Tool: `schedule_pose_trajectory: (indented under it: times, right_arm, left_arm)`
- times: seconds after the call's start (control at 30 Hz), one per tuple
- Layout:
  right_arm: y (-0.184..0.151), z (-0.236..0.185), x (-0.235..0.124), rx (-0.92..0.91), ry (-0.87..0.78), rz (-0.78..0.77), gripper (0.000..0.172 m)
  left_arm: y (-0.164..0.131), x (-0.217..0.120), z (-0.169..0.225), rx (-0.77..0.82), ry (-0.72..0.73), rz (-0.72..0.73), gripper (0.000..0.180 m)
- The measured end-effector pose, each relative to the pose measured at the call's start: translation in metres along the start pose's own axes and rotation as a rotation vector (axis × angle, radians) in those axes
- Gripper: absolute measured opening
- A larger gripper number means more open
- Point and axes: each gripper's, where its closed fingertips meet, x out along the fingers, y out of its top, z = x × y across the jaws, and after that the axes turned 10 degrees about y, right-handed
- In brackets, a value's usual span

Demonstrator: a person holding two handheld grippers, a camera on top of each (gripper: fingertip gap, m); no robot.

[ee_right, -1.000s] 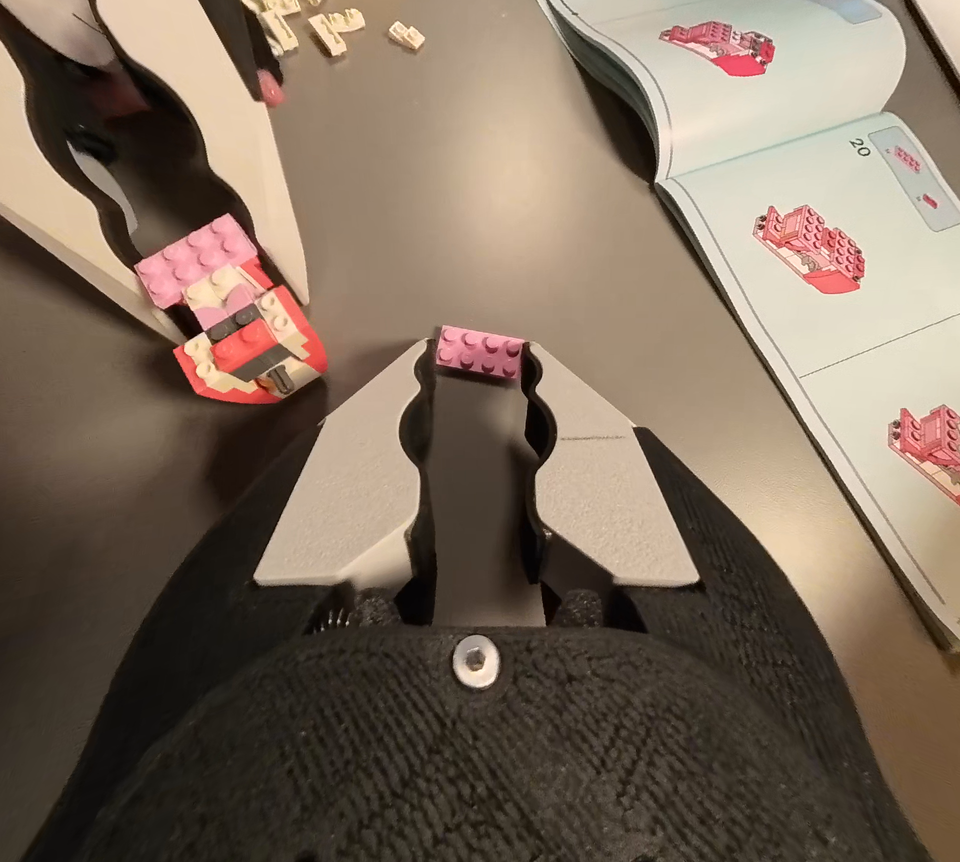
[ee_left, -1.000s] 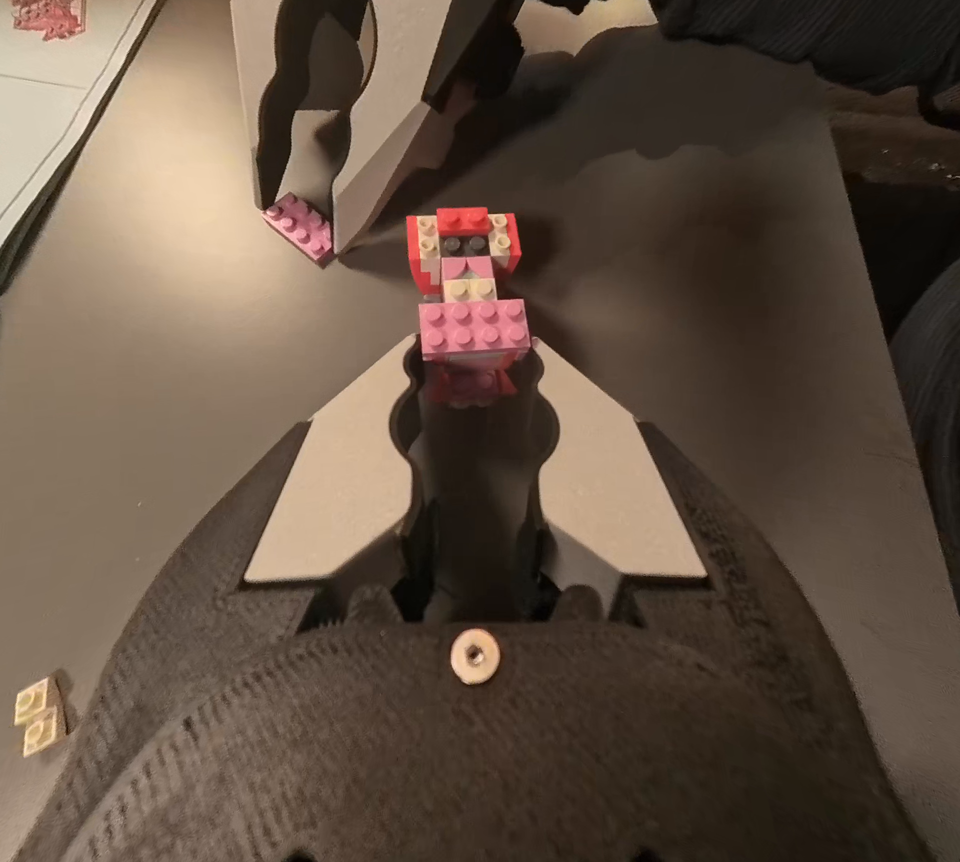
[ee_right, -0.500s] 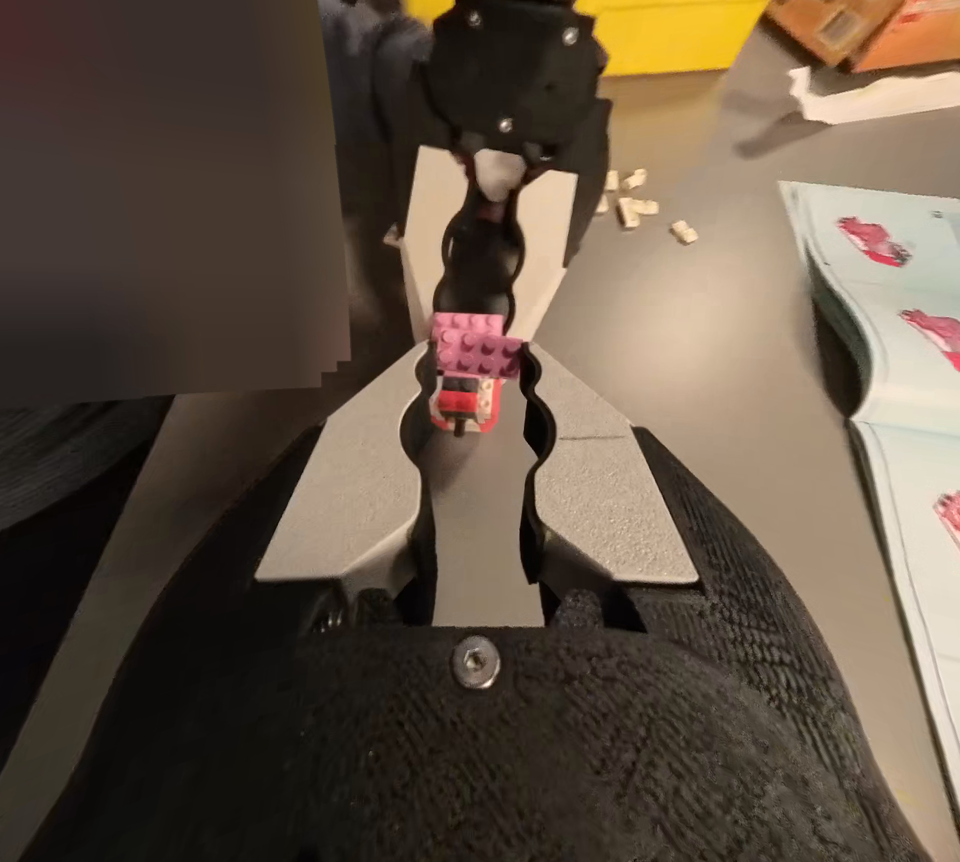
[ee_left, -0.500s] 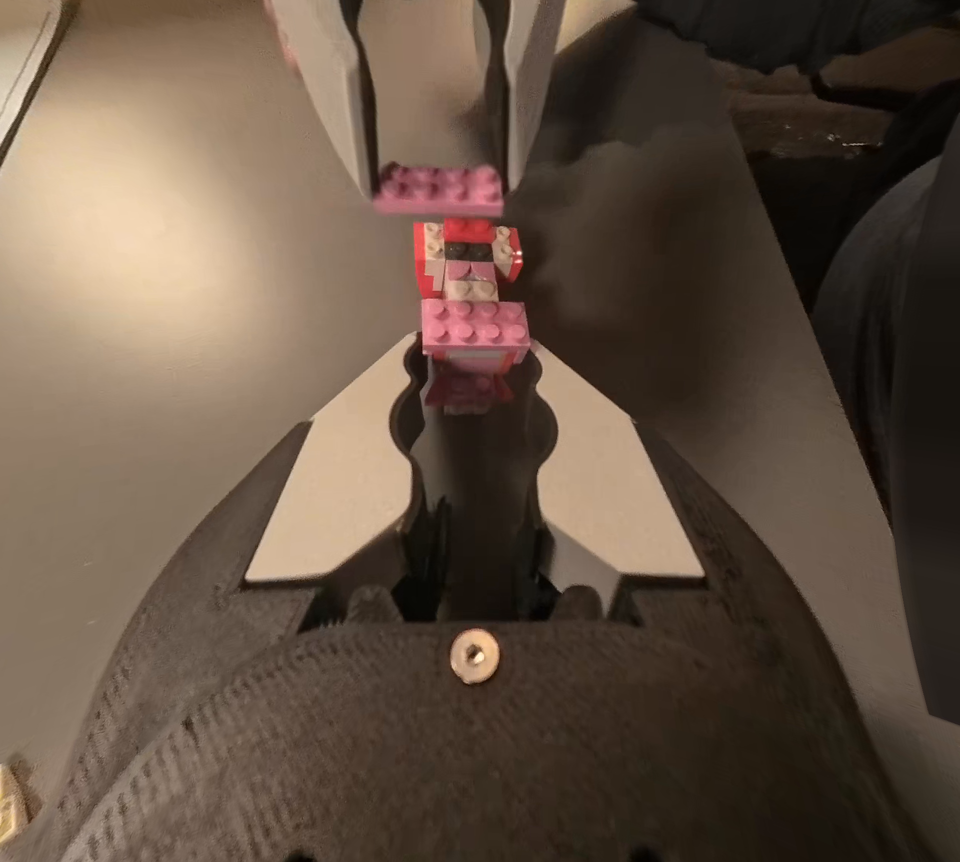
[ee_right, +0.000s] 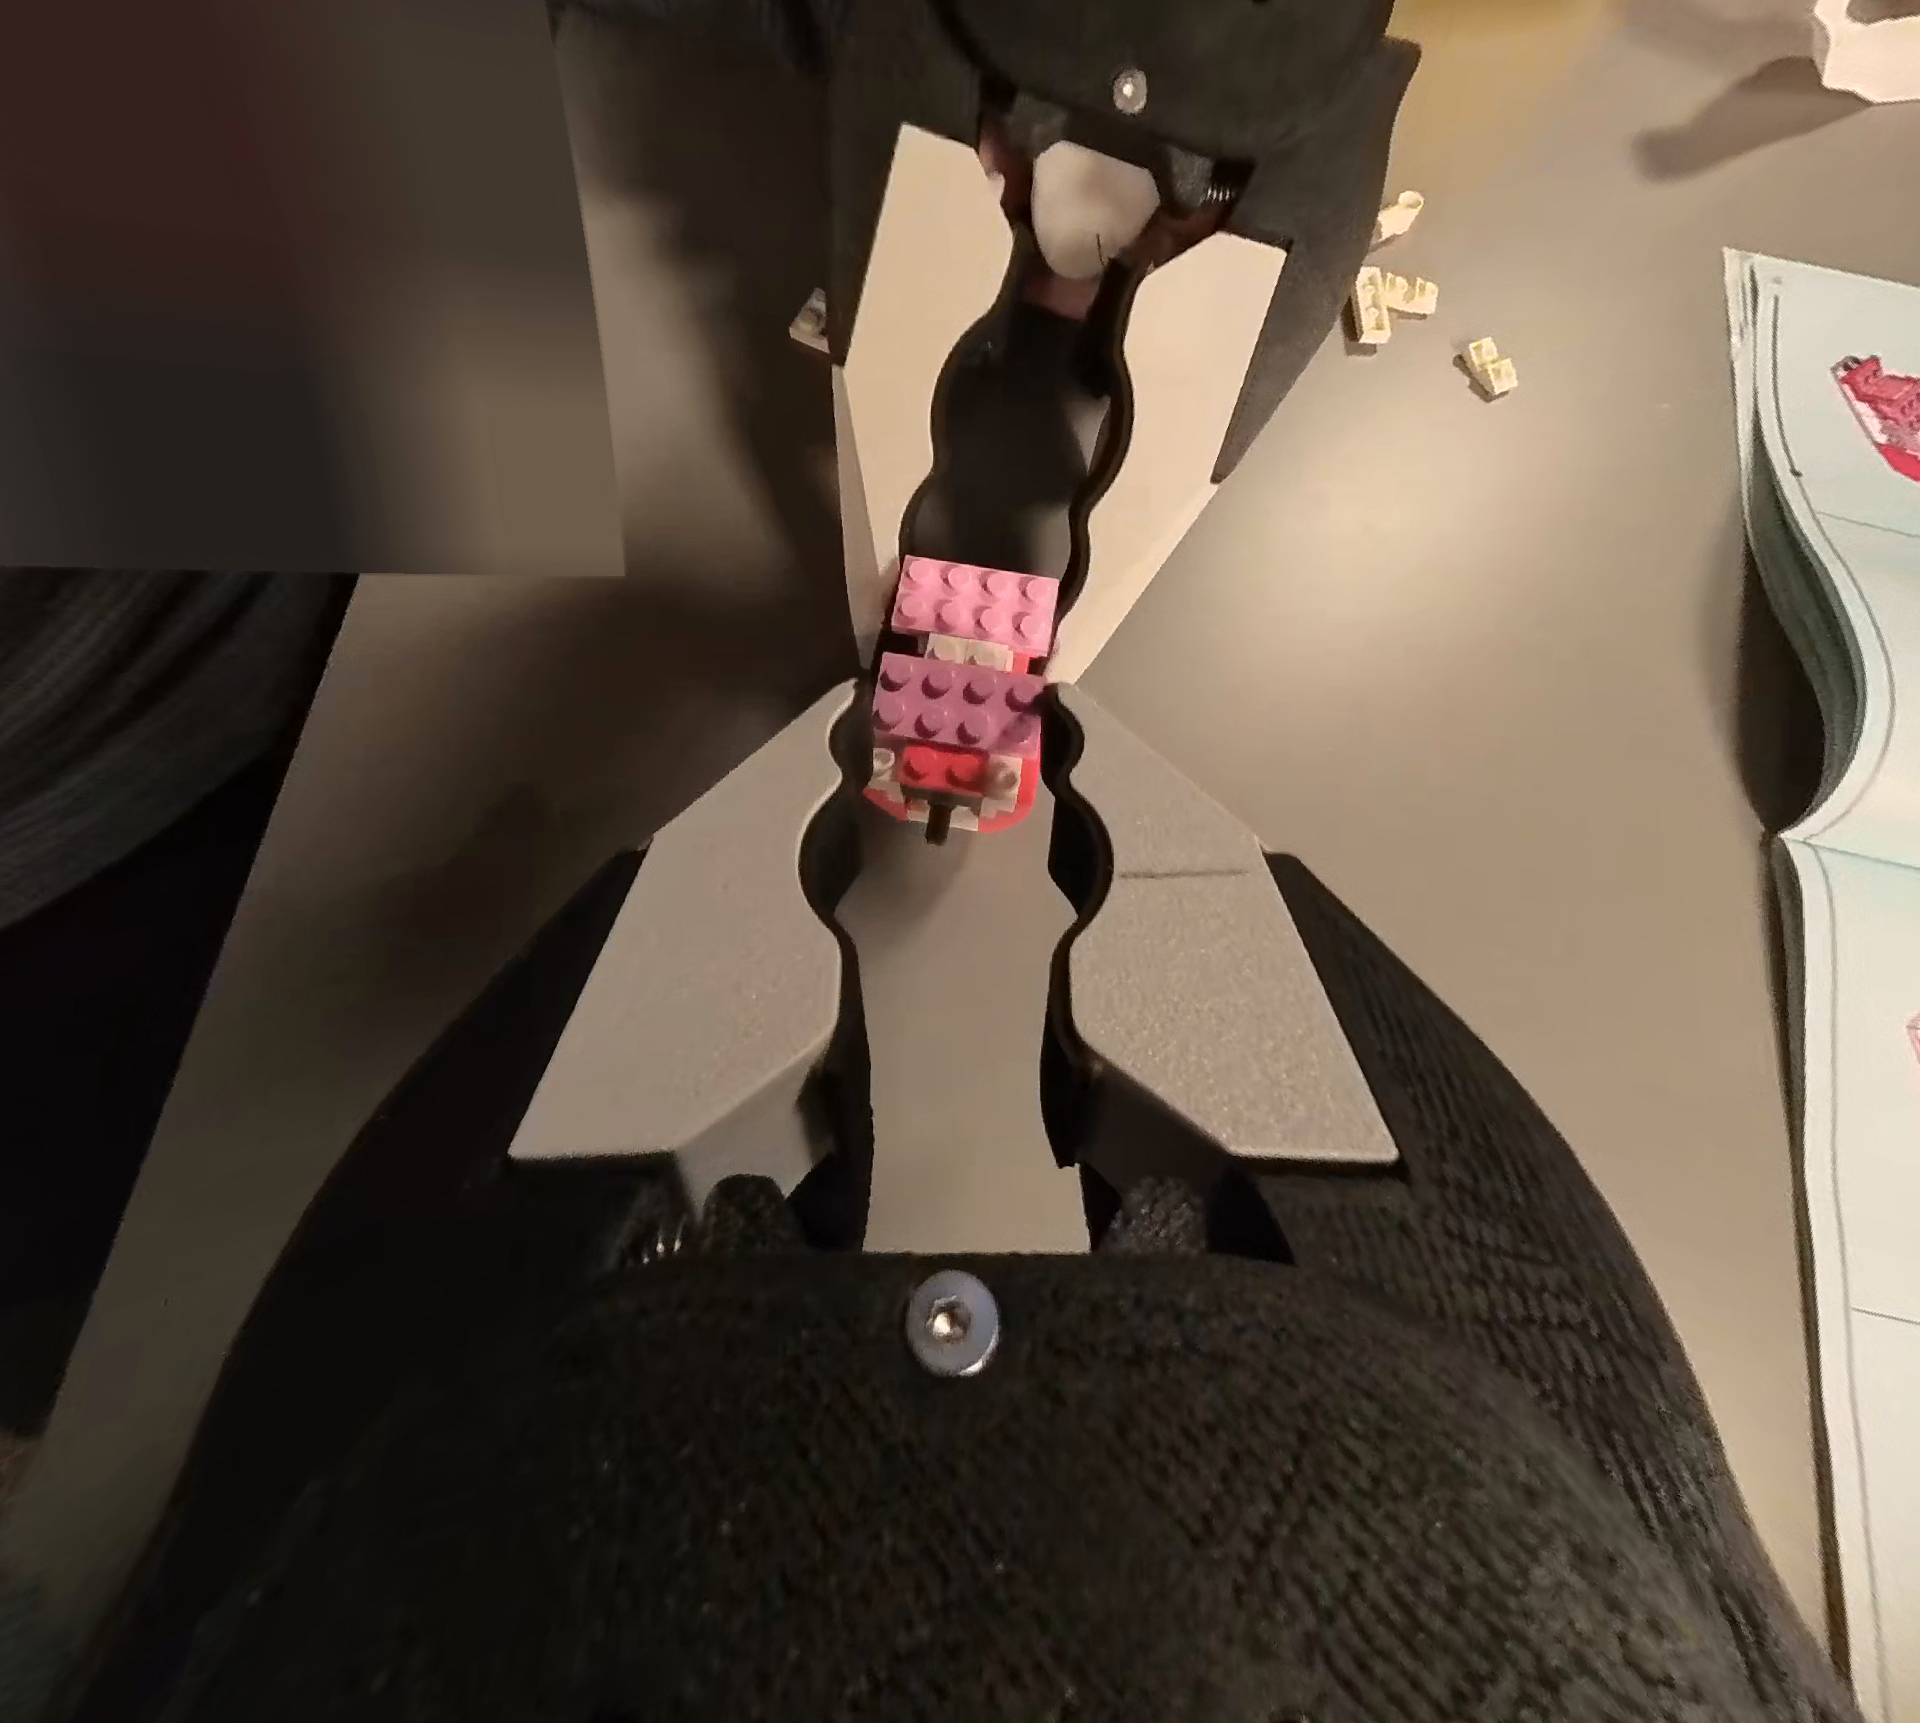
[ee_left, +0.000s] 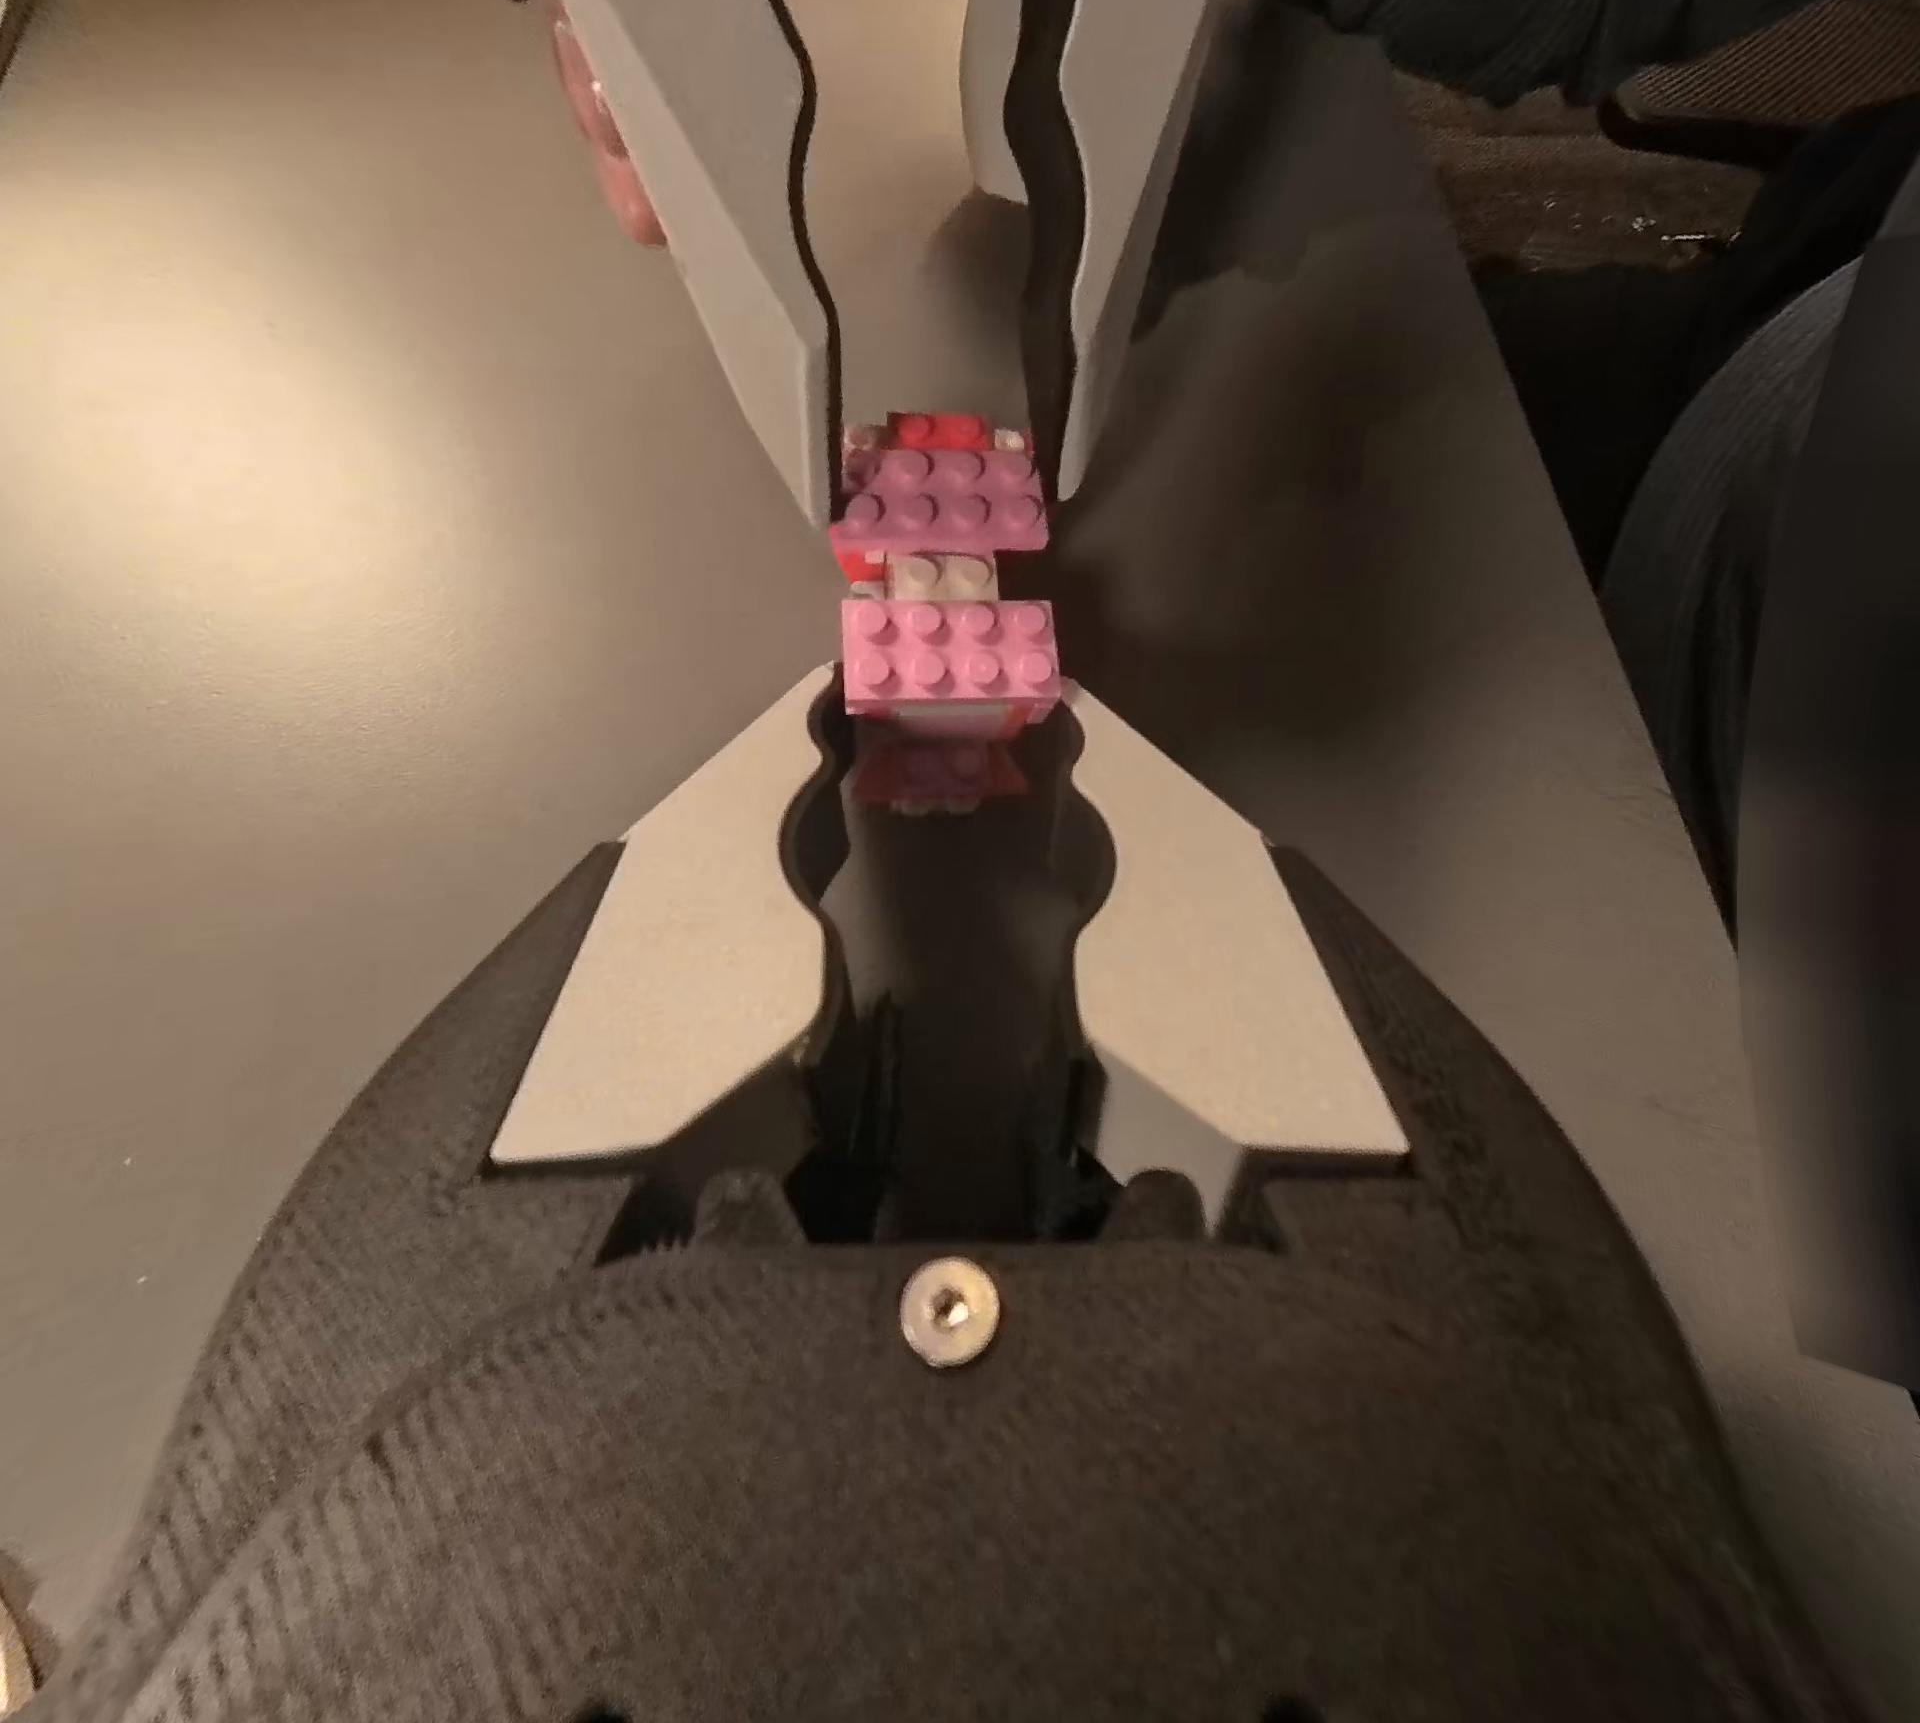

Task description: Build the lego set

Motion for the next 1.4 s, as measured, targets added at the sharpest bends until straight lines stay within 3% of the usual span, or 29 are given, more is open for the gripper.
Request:
schedule_pose_trajectory:
  times: [0.27,0.67,0.83,0.93,1.0,1.1,1.23,1.4]
  right_arm:
    - [-0.001,0.0,0.001,0.013,0.007,0.001,0.032]
    - [-0.002,0.008,-0.009,0.022,-0.091,0.053,0.054]
    - [0.012,0.013,-0.014,-0.102,-0.248,0.153,0.059]
    - [0.021,0.025,-0.018,-0.255,-0.446,0.164,0.065]
    - [0.025,0.034,-0.025,-0.404,-0.615,0.099,0.067]
    - [0.021,0.046,-0.022,-0.619,-0.803,-0.118,0.071]
    - [0.007,0.061,-0.009,-0.754,-0.906,-0.381,0.074]
    - [0.004,0.074,-0.004,-0.78,-0.976,-0.491,0.072]
  left_arm:
    - [0.0,0.0,0.0,0.0,-0.003,0.0,0.035]
    - [0.002,-0.001,-0.002,-0.011,0.01,0.011,0.034]
    - [0.011,-0.009,-0.017,-0.11,0.058,0.085,0.034]
    - [0.013,-0.013,-0.032,-0.18,0.12,0.118,0.034]
    - [0.012,-0.015,-0.043,-0.216,0.174,0.121,0.034]
    - [0.011,-0.018,-0.054,-0.255,0.24,0.126,0.034]
    - [0.01,-0.02,-0.06,-0.303,0.274,0.136,0.034]
    - [0.015,-0.024,-0.062,-0.366,0.273,0.172,0.034]
